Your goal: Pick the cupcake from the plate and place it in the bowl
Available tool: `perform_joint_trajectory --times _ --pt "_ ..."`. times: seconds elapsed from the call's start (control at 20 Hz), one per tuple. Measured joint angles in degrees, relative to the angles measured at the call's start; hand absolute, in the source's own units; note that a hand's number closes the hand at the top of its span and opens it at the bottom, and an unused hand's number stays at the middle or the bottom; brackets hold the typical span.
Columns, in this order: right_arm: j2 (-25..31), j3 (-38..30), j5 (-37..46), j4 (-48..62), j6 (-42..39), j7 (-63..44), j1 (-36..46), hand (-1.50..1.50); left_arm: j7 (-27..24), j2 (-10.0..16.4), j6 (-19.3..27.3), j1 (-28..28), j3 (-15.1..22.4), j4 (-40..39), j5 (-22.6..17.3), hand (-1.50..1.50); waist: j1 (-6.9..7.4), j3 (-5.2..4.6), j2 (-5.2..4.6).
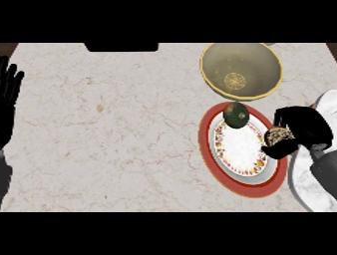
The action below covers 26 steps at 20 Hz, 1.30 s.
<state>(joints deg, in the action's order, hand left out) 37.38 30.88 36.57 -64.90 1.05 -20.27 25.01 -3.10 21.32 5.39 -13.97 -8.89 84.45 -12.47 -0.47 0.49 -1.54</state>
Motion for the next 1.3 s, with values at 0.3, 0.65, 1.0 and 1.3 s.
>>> perform_joint_trajectory --times 0.3,0.65,1.0,1.3 --pt "13.90 -8.78 -5.92 7.56 -0.69 20.25 2.89 1.50 -0.33 -0.27 -0.63 0.28 0.26 0.69 -0.38 0.00 1.23 0.17 -0.19" --pt "23.17 -18.72 -14.91 17.45 -4.26 44.51 7.02 1.50 0.18 -0.17 -1.23 -0.50 0.63 0.83 -0.59 0.00 2.29 0.16 -0.11" --pt "27.51 -25.95 -21.70 27.65 -12.65 63.74 13.76 1.50 1.03 -0.45 -1.66 -1.37 1.51 0.92 -0.48 0.00 3.83 -0.05 0.03" --pt "27.50 -27.48 -24.40 34.03 -21.70 66.96 21.69 1.50 1.32 -1.20 -1.32 -2.53 2.50 0.38 0.38 0.00 4.58 -0.26 0.12"
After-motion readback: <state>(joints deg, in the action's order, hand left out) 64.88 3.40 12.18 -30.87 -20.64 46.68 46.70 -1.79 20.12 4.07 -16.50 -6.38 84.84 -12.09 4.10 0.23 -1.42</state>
